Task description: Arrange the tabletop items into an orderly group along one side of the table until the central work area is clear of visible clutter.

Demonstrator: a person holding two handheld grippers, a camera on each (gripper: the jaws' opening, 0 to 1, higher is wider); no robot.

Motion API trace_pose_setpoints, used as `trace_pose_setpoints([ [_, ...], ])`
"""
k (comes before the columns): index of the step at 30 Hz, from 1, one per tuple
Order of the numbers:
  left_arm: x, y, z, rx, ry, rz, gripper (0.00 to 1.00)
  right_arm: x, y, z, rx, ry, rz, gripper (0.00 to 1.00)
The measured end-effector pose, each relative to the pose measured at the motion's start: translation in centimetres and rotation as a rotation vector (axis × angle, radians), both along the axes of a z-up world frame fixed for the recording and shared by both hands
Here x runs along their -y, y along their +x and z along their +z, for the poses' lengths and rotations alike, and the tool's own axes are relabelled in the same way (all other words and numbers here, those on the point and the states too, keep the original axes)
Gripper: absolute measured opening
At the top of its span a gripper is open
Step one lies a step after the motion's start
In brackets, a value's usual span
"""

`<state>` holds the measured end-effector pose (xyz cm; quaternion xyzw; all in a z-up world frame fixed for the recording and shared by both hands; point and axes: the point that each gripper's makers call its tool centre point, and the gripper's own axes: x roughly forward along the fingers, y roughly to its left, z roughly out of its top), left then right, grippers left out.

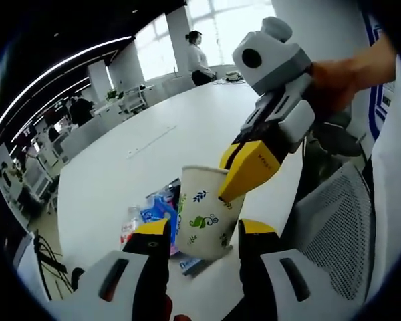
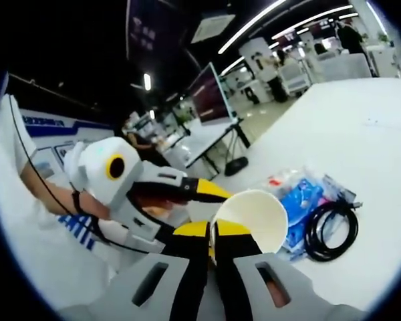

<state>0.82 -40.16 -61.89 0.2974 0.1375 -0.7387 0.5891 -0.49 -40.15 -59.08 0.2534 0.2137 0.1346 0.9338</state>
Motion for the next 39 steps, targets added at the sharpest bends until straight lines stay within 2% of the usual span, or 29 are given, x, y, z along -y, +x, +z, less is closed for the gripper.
trace_pose_setpoints([
  [8, -0.7, 2.1, 0.8, -0.068, -0.036, 0.112, 0.40, 1.7, 1.3, -0.3, -0.012, -0.023, -0.023, 0.00],
  [16, -2.2, 4.5, 0.7, -0.118, -0.053, 0.218, 0.41, 2.9, 3.5, -0.5, -0.020, -0.044, -0.027, 0.00],
  [26, -4.0, 7.2, 0.8, -0.156, -0.074, 0.333, 0.43, 3.5, 7.2, -1.1, -0.046, -0.082, 0.010, 0.00],
  [39, -5.7, 9.4, 0.7, -0.182, -0.080, 0.410, 0.44, 5.1, 13.0, -2.2, -0.090, -0.142, 0.037, 0.00],
])
